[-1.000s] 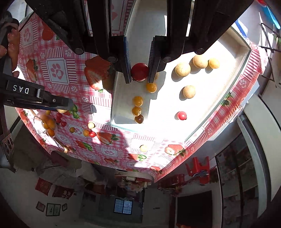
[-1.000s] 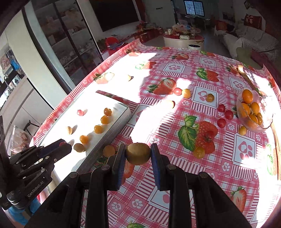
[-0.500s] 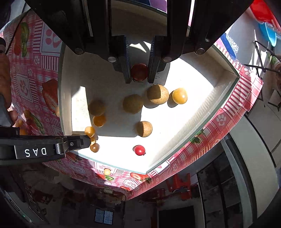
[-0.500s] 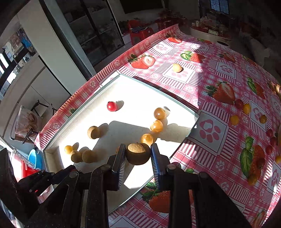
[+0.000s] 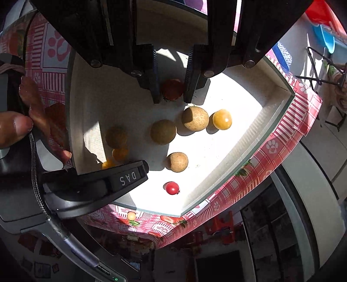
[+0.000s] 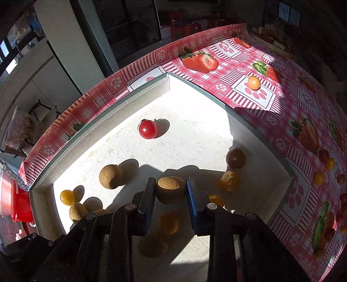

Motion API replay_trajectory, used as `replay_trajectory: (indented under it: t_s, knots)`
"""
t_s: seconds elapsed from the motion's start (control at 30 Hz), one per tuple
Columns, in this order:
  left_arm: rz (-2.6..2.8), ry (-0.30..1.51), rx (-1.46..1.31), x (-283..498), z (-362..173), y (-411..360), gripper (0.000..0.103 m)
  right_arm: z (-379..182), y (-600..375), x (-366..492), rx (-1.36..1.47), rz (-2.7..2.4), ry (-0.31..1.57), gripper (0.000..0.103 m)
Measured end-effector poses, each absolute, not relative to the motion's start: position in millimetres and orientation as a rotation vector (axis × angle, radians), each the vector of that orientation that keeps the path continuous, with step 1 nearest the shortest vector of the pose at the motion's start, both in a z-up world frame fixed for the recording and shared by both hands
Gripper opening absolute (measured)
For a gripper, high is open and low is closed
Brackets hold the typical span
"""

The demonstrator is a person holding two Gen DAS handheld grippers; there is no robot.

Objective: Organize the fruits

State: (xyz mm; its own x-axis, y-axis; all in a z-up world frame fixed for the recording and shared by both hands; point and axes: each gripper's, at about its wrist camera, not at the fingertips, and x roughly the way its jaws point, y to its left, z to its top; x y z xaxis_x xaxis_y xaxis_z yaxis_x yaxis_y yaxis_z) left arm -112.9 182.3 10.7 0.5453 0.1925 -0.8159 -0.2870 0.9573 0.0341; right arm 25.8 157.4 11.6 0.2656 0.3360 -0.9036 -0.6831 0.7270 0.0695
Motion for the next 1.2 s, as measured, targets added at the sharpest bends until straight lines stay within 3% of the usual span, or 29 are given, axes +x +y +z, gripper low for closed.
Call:
replay_trajectory:
  t_s: [0.03, 0.07, 0.17, 0.27, 0.37, 0.43, 0.47, 0.93, 1.0, 1.2]
  knots:
    - [0.297, 0.947, -0.110, -112.6, 10.3, 181.4, 0.057, 11.6, 158.3, 25.2, -0.380, 0.708, 1.093, 0.031]
    - [0.307, 0.929, -0.113, -115.2, 11.4, 181.8, 0.080, 11.4, 159.3, 24.6, -0.389, 0.707, 1.092, 0.031]
    - [0.303, 0.916, -0.119, -119.4, 12.6, 182.2, 0.080, 12.1, 159.4, 23.9, -0.394, 0.713, 1.099, 0.035]
    - [0.309, 0.936, -0.118, -119.5, 11.0, 182.2, 0.080, 17.2, 157.4, 22.5, -0.384, 0.714, 1.092, 0.044]
    - [0.313, 0.936, -0.116, -121.4, 13.0, 180.8, 0.083, 27.9, 153.0, 17.4, -0.374, 0.717, 1.072, 0.061]
    - [0.316, 0.934, -0.115, -123.0, 14.9, 179.7, 0.083, 35.4, 149.0, 12.3, -0.375, 0.716, 1.060, 0.080]
    - [0.317, 0.936, -0.114, -123.3, 15.4, 179.4, 0.083, 38.9, 146.7, 9.5, -0.375, 0.715, 1.054, 0.082]
    - [0.326, 0.957, -0.106, -128.8, 19.7, 170.4, 0.084, 57.4, 111.5, -17.9, -0.370, 0.637, 1.048, 0.085]
    - [0.331, 0.949, -0.104, -129.7, 21.0, 170.1, 0.103, 58.9, 106.6, -20.0, -0.365, 0.617, 1.039, 0.085]
    - [0.311, 0.904, -0.084, -136.8, 31.5, 161.2, 0.103, 61.3, 90.7, -30.2, -0.342, 0.580, 1.023, 0.085]
